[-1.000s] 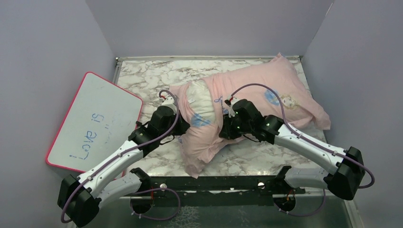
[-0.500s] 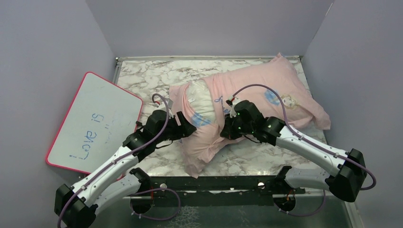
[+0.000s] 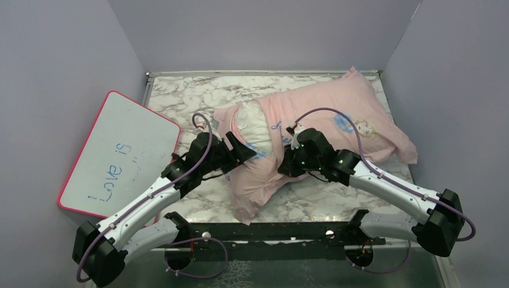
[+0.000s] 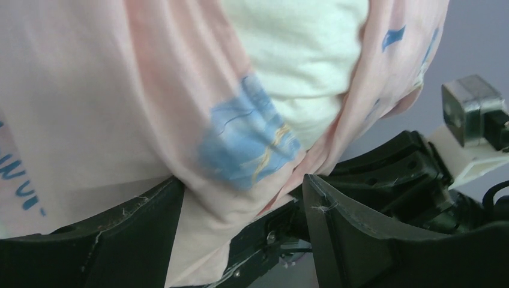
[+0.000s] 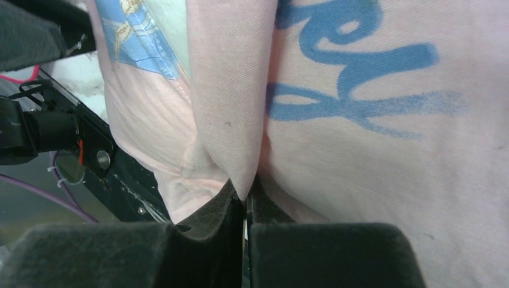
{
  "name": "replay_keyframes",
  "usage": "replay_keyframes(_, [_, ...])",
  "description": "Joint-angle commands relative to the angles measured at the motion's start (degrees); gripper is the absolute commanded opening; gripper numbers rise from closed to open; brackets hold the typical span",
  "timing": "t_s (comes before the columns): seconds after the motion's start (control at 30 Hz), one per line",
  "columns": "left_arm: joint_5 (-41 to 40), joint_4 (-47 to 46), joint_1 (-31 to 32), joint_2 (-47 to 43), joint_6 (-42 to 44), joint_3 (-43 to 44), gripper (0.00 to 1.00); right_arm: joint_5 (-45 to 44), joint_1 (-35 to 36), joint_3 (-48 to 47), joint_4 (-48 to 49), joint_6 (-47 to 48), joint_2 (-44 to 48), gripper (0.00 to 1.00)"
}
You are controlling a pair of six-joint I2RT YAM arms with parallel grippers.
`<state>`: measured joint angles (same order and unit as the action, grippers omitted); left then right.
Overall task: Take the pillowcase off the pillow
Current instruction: Remove the pillow from the pillowcase.
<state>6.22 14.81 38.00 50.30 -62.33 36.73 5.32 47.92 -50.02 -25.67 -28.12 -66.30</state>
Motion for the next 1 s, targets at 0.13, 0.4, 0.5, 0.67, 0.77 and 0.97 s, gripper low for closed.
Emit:
replay_keyframes(0.13, [-2.30,-7.92,1.10,10.74,0.10,7.18,0.64,1.18,0.13,1.91,1.63,-1.23,1.89,0.08])
replay_keyframes(0.4, [-4.32,1.44,2.21,12.60,9.80,5.25,0.00,0.30,0.11,-2.39,0.11,1.29,3.99,0.17])
replay_keyframes(0.5, [-2.67,1.16,2.41,11.06,9.42,1.85,0.00,2.27,0.11,-4.69,1.30,2.32,4.77,0.35])
replay_keyframes(0.67, [-2.19,0.69,3.79,9.76,9.39,-0.41,0.00,1.47,0.14,-8.48,0.93,2.30,0.76,0.50])
replay_keyframes(0.77, [-2.06,0.08,4.06,8.57,9.13,-1.08,0.00,-5.70,0.15,-10.58,-3.80,0.83,-3.53,0.49])
replay_keyframes(0.97, [-1.83,0.07,4.10,6.10,8.99,-3.20,0.00,-13.73,0.24,-10.31,-6.70,-0.06,-4.74,0.18])
